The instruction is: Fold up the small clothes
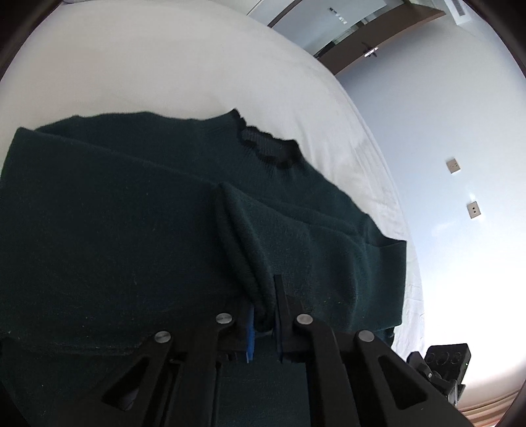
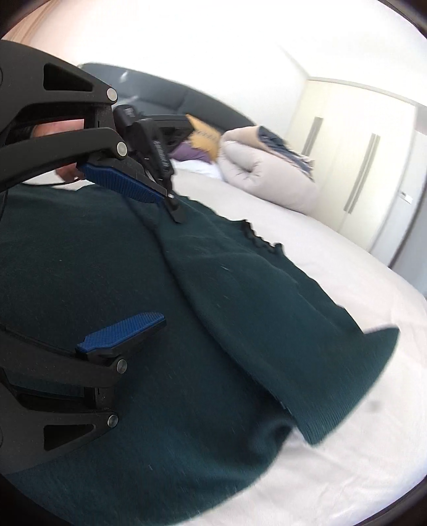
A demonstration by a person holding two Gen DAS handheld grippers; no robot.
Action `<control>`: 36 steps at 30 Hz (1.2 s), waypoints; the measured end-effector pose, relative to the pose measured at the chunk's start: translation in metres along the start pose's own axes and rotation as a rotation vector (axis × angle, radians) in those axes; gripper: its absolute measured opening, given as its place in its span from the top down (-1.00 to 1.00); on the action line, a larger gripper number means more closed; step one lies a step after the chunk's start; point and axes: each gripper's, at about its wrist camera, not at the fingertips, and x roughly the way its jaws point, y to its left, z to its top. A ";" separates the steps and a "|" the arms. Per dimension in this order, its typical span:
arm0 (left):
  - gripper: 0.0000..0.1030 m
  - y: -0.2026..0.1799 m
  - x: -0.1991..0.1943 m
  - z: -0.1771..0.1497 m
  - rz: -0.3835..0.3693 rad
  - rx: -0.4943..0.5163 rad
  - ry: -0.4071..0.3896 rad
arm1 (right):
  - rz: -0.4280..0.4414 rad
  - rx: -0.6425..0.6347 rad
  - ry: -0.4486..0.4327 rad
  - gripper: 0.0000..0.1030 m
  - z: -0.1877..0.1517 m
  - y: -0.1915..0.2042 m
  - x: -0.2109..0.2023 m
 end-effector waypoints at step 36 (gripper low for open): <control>0.73 0.081 -0.031 -0.029 0.026 -0.064 -0.119 | -0.023 0.233 -0.142 -0.25 0.089 -0.059 -0.008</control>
